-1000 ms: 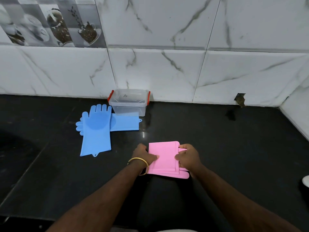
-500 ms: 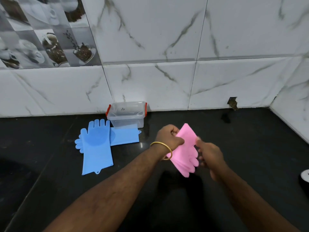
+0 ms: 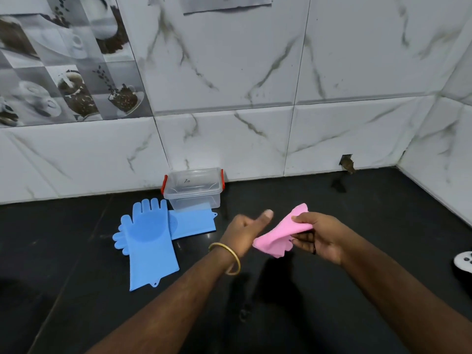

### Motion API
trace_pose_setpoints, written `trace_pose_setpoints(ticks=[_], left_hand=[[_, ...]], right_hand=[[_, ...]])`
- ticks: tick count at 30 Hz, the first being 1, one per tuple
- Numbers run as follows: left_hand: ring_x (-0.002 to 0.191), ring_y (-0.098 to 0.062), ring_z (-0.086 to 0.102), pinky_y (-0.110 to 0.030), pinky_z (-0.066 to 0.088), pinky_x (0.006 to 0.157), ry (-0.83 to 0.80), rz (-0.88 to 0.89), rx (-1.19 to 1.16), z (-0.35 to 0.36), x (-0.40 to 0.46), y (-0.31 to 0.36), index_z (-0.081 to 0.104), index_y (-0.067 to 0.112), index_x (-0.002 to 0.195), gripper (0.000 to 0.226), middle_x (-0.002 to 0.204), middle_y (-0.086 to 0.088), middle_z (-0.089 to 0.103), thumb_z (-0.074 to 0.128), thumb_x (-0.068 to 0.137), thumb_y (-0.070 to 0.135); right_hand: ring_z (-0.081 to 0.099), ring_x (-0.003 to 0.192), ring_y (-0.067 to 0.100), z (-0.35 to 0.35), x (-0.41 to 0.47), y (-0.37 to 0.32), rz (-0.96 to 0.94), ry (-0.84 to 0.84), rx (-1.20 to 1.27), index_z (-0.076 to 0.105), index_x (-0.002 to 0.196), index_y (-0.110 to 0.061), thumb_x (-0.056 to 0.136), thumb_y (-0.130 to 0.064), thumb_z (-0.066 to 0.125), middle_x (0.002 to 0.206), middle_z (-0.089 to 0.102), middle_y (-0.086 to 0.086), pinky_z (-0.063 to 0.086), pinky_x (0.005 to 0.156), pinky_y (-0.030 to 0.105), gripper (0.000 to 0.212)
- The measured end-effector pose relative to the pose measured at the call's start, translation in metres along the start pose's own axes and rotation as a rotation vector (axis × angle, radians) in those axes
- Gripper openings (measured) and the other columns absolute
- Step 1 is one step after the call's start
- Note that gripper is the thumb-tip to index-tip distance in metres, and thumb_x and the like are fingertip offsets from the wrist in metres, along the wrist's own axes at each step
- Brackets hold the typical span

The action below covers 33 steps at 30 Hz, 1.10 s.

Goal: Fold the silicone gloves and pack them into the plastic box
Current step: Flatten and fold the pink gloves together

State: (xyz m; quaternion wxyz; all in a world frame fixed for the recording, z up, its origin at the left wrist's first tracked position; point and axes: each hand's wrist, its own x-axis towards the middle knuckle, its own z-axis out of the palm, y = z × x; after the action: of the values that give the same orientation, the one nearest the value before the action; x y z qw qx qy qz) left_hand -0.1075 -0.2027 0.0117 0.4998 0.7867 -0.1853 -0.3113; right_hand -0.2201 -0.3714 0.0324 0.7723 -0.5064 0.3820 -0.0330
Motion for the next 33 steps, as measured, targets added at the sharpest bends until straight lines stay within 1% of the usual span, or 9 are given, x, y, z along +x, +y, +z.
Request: trace_pose_setpoints(ticks=[2, 4, 6, 10, 14, 18, 25, 28, 33], left_hand=[[0.071, -0.024, 0.065, -0.031, 0.054, 0.060, -0.192, -0.542, -0.305, -0.005, -0.002, -0.008, 0.058, 0.005, 0.109, 0.096, 0.096, -0.013, 0.063, 0.054, 0.062, 0.088], [0.079, -0.029, 0.071, -0.032, 0.058, 0.067, -0.414, -0.715, -0.610, -0.007, 0.000, -0.010, 0.058, -0.005, 0.119, 0.100, 0.103, -0.018, 0.067, 0.061, 0.066, 0.080], [0.073, -0.026, 0.071, -0.030, 0.059, 0.066, -0.405, -0.643, -0.765, -0.004, 0.008, -0.006, 0.063, -0.005, 0.113, 0.072, 0.094, -0.017, 0.070, 0.070, 0.077, 0.057], [0.059, -0.021, 0.069, -0.027, 0.059, 0.054, -0.176, -0.520, -0.791, 0.009, 0.025, 0.002, 0.062, -0.001, 0.105, 0.031, 0.079, -0.014, 0.070, 0.072, 0.083, 0.016], [0.071, -0.022, 0.067, -0.028, 0.058, 0.051, -0.079, -0.500, -0.707, 0.020, 0.043, 0.004, 0.061, 0.000, 0.108, 0.028, 0.090, -0.015, 0.066, 0.071, 0.082, 0.006], [0.075, -0.023, 0.065, -0.026, 0.057, 0.047, -0.004, -0.460, -0.607, 0.031, 0.066, 0.025, 0.064, 0.006, 0.093, 0.011, 0.088, -0.014, 0.065, 0.066, 0.083, 0.001], [0.088, -0.025, 0.068, -0.030, 0.055, 0.053, 0.126, -0.070, -0.597, 0.032, 0.099, 0.064, 0.064, 0.021, 0.103, 0.035, 0.102, -0.006, 0.071, 0.062, 0.080, -0.006], [0.095, -0.025, 0.066, -0.034, 0.057, 0.053, 0.181, -0.027, -0.588, 0.042, 0.107, 0.053, 0.059, 0.021, 0.117, 0.050, 0.112, -0.001, 0.070, 0.060, 0.080, -0.013], [0.103, -0.030, 0.062, -0.043, 0.054, 0.091, 0.290, -0.148, -0.165, 0.088, 0.108, -0.010, 0.054, -0.008, 0.128, 0.052, 0.123, -0.024, 0.064, 0.062, 0.078, -0.020]], right_hand=[[0.071, 0.065, 0.023, -0.001, 0.001, -0.006, -0.013, -0.006, -0.006, 0.064, 0.105, 0.001, 0.088, -0.008, 0.066, 0.080, 0.074, 0.016, 0.062, 0.056, 0.031, 0.019], [0.072, 0.064, 0.020, -0.003, 0.002, -0.012, -0.028, -0.041, -0.017, 0.065, 0.105, 0.001, 0.088, -0.008, 0.066, 0.080, 0.075, 0.014, 0.060, 0.055, 0.029, 0.020], [0.073, 0.064, 0.019, -0.007, 0.006, -0.017, -0.030, -0.075, -0.024, 0.065, 0.106, 0.002, 0.088, -0.008, 0.066, 0.079, 0.076, 0.012, 0.059, 0.053, 0.028, 0.021], [0.073, 0.066, 0.021, -0.022, 0.016, -0.021, 0.002, -0.101, -0.053, 0.064, 0.113, 0.001, 0.087, -0.008, 0.068, 0.088, 0.075, 0.015, 0.059, 0.054, 0.029, 0.028], [0.074, 0.071, 0.023, -0.039, 0.030, -0.018, 0.085, -0.107, -0.106, 0.061, 0.117, -0.002, 0.088, -0.008, 0.067, 0.098, 0.074, 0.018, 0.060, 0.055, 0.031, 0.030], [0.072, 0.070, 0.026, -0.046, 0.044, -0.032, 0.117, -0.125, -0.108, 0.059, 0.112, -0.006, 0.092, -0.006, 0.060, 0.090, 0.074, 0.018, 0.061, 0.054, 0.030, 0.020], [0.067, 0.092, 0.022, -0.050, 0.075, -0.079, -0.198, -0.173, -0.180, 0.060, 0.112, -0.012, 0.092, -0.003, 0.057, 0.106, 0.071, 0.006, 0.059, 0.066, 0.033, 0.022], [0.068, 0.095, 0.024, -0.057, 0.095, -0.068, -0.270, -0.097, -0.226, 0.056, 0.114, -0.009, 0.092, -0.001, 0.059, 0.109, 0.068, 0.007, 0.058, 0.065, 0.033, 0.024], [0.067, 0.065, 0.021, -0.074, 0.130, 0.016, -0.125, 0.064, -0.403, 0.056, 0.111, 0.002, 0.087, 0.008, 0.059, 0.096, 0.066, 0.018, 0.053, 0.042, 0.025, 0.025]])
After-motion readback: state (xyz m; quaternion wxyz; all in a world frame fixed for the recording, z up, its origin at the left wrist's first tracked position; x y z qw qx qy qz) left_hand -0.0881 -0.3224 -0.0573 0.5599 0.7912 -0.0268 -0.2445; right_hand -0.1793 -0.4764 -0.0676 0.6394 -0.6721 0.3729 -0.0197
